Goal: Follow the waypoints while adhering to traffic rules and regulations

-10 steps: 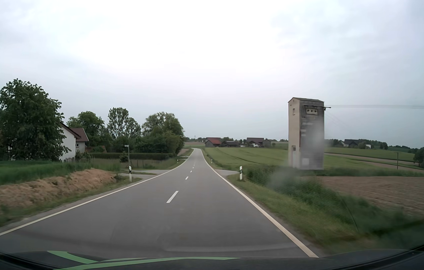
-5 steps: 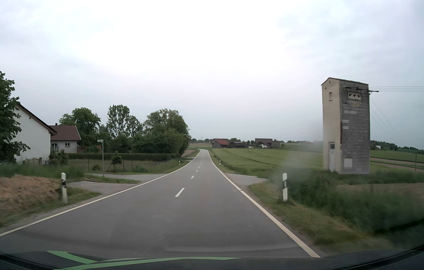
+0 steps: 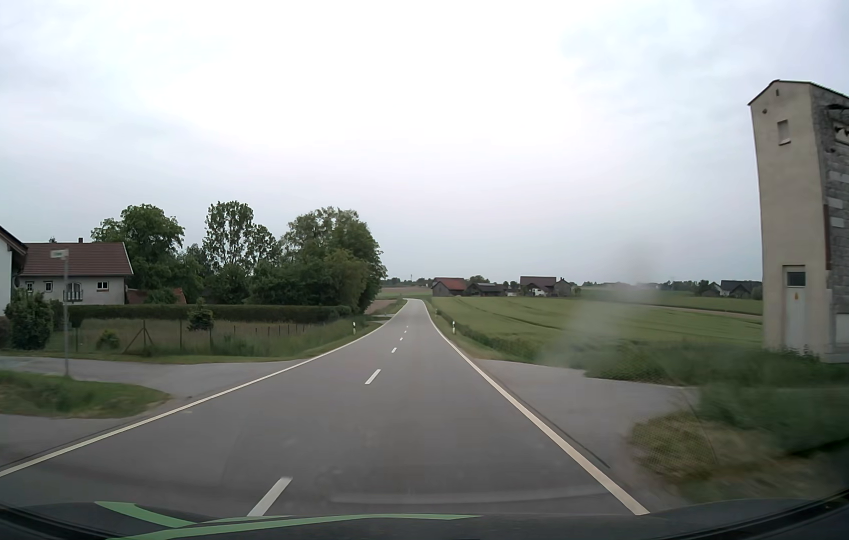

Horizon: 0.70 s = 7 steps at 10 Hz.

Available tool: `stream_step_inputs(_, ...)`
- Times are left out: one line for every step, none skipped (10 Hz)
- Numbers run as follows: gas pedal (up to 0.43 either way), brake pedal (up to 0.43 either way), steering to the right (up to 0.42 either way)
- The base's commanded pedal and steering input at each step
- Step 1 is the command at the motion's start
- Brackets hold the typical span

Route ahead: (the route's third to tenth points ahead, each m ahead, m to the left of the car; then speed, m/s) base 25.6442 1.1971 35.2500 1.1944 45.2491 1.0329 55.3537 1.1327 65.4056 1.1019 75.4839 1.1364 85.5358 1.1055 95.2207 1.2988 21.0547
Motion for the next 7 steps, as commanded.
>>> stream_step_inputs(0.098, 0.0, -0.001)
stream_step_inputs(0.098, 0.0, 0.0)
stream_step_inputs(0.098, 0.0, 0.0)
stream_step_inputs(0.098, 0.0, 0.0)
stream_step_inputs(0.098, 0.0, 0.0)
stream_step_inputs(0.098, 0.0, 0.0)
stream_step_inputs(0.098, 0.0, 0.0)
